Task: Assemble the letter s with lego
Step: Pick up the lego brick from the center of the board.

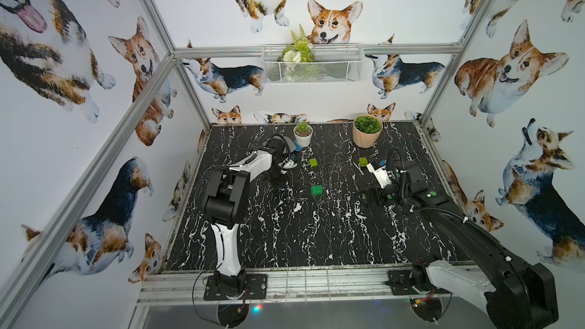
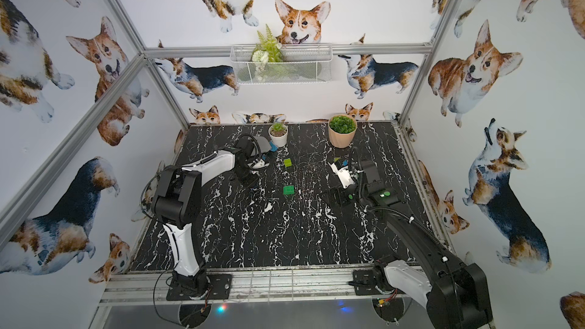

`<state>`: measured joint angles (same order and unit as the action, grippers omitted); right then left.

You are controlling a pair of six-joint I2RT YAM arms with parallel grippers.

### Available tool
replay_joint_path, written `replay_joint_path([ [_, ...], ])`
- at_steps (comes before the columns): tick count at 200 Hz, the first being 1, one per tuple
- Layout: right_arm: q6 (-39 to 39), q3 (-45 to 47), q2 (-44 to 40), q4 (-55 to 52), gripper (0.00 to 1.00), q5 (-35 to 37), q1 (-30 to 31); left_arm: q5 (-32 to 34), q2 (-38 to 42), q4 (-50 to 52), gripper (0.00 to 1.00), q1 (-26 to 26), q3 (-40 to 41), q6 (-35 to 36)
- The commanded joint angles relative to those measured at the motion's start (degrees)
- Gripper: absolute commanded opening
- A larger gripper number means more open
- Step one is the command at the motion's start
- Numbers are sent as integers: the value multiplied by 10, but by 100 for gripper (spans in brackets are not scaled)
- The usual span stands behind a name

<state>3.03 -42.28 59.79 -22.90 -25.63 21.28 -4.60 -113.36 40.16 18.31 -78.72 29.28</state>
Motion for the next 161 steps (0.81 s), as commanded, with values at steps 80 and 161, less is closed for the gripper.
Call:
replay_joint_path([
  [80, -7, -3, -12, 6, 100, 13, -1, -41, 30, 97, 0, 45, -45, 47],
  [161, -5, 5, -1, 16, 100, 21, -5, -76, 28, 152, 0, 152, -132, 229],
])
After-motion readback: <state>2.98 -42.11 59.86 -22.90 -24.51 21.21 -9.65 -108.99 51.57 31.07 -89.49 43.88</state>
